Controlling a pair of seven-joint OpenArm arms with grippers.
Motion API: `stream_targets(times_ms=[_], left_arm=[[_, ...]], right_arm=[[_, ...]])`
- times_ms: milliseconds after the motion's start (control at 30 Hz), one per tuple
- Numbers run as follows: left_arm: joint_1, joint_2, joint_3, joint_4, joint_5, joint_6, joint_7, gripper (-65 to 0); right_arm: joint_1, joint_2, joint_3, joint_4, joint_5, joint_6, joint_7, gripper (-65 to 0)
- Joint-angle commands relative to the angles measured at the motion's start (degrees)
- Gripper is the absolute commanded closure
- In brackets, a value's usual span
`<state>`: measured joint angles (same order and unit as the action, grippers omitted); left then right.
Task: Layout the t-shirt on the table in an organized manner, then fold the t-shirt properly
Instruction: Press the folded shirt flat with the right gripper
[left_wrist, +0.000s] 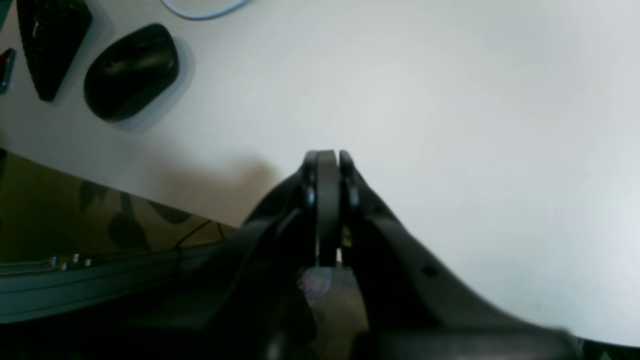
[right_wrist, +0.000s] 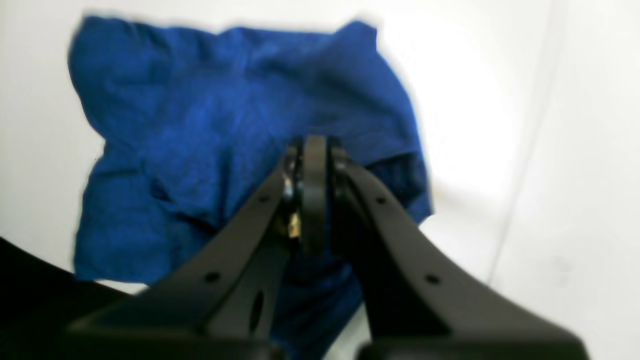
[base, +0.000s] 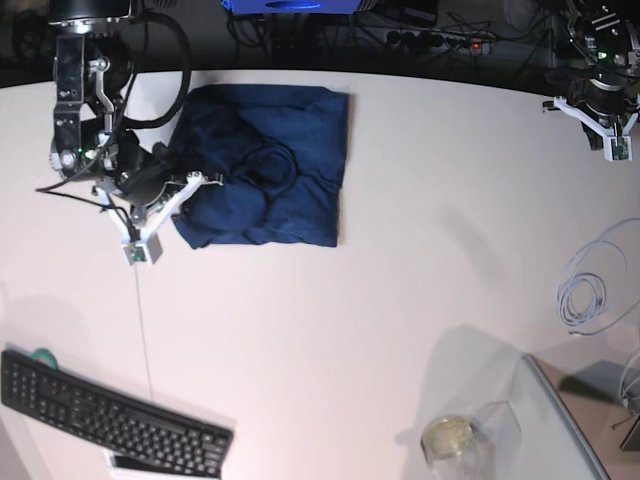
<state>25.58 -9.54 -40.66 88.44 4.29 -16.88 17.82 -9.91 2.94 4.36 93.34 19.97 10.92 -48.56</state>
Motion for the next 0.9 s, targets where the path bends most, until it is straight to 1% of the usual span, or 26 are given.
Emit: stream_targets(times_ms=[0, 100, 233, 333, 500, 633, 767, 800, 867], left_arm=[[0.1, -0.6, 0.9, 1.1, -0.3, 0.5, -1.1, 0.0], [0.4, -0.7, 2.6, 0.8, -0.3, 0.5, -1.1, 0.0], [0.4, -0.3, 2.6, 0.7, -0.3, 0.5, -1.1, 0.0], [0.3, 0.4, 2.6, 1.1, -0.3, 0.5, -1.1, 0.0], [0.7, 0.4, 2.6, 1.0, -0.3, 0.5, -1.1, 0.0], [0.7, 0.4, 2.4, 0.7, -0.3, 0.5, -1.1, 0.0], [0.7, 0.4, 2.3, 0.7, -0.3, 0.5, -1.1, 0.0], [0.7, 0.4, 2.2, 0.7, -0.3, 0.5, -1.1, 0.0], [0.7, 0.4, 2.2, 0.7, -0.3, 0.5, -1.1, 0.0]], right_arm=[[0.6, 0.5, 0.3, 0.3, 0.1, -0.1, 2.0, 0.0], [0.6, 0.5, -0.1, -0.3, 0.1, -0.1, 2.7, 0.0], [0.8, 1.0, -5.5, -0.6, 0.1, -0.1, 2.9, 0.0], [1.9, 0.5, -8.5, -0.9, 0.1, -0.4, 2.9, 0.0], [3.5, 0.4, -14.3, -1.8, 0.1, -0.5, 2.9, 0.0], [5.6, -1.8, -17.8, -2.1, 0.1, -0.6, 2.5, 0.0], [9.3, -3.6, -22.1, -6.9, 0.1, -3.6, 2.9, 0.0], [10.2, -3.8, -23.0, -8.5, 0.1, -4.0, 2.9, 0.0], [12.7, -5.3, -24.5, -11.2, 0.1, -4.4, 3.0, 0.0]])
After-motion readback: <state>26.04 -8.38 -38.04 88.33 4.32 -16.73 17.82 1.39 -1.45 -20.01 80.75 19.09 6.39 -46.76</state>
